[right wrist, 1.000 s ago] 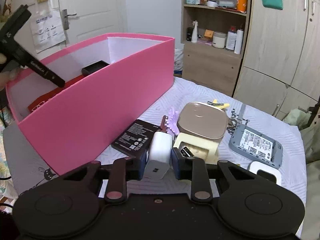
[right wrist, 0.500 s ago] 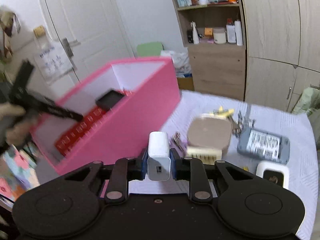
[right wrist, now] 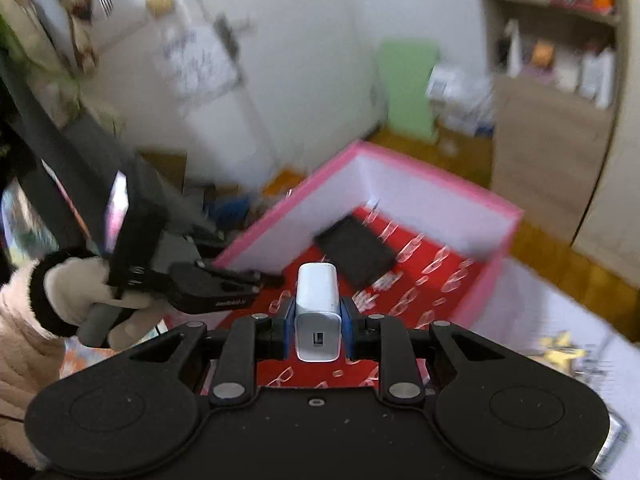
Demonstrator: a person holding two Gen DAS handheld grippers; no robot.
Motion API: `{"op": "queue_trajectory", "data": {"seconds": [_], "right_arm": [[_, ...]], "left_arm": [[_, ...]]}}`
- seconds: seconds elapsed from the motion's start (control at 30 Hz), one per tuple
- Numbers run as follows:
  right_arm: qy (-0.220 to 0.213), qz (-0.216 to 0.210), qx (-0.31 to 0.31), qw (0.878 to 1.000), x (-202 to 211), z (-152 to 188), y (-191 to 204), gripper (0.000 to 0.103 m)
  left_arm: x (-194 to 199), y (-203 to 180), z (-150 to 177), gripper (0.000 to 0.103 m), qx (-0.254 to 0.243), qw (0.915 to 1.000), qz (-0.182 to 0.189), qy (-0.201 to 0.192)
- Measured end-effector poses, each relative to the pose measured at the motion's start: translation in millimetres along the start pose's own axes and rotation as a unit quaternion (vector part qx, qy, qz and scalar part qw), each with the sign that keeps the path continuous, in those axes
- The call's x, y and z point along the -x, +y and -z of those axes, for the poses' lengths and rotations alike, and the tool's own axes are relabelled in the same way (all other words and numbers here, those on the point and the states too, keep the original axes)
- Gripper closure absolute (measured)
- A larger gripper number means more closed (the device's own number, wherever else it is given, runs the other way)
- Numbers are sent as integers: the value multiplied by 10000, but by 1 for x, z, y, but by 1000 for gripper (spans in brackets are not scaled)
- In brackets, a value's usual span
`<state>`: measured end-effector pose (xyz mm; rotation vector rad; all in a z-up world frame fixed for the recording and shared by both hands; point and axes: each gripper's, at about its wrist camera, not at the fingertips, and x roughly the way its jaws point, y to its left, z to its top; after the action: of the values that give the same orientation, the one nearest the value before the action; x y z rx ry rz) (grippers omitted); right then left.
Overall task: Organize rigid objects
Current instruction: 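Carry the white charger plug into the pink box and release it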
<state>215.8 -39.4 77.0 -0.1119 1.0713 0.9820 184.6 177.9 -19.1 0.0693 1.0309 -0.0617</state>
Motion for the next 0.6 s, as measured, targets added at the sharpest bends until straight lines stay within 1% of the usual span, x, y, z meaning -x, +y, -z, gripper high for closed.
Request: {"op": "queue_trajectory", "data": {"seconds": [0.1,0.23,0.3,0.37,0.43,0.5,0.6], "right_arm": [[522,-136,-136,9985,-48,-12,-2,76],[962,-377,-357,9940,-95,-24,-8,76],[1070,-607,-563,9908,-110,-29,-12,76],[1137,-870,-976,9849,-121,-33,-21,76],[1211,-907,-1032,9831,-131,-36,-25,76],[1275,-896,-1121,9814,-139,-38,-30,76],[1296,-994,-1234,9788,-145,-37,-36,75]], "left_arm": [[0,0,0,85,13,10000,6,-2],[-1,0,-1,85,-50,10000,2,9],[-1,1,-1,88,-34,10000,9,18],[-2,1,-1,89,-29,10000,12,39],[-4,2,-2,89,-12,9999,25,100],[-4,2,-3,88,-8,9999,57,92],[-5,2,-3,88,7,9999,55,86]]}}
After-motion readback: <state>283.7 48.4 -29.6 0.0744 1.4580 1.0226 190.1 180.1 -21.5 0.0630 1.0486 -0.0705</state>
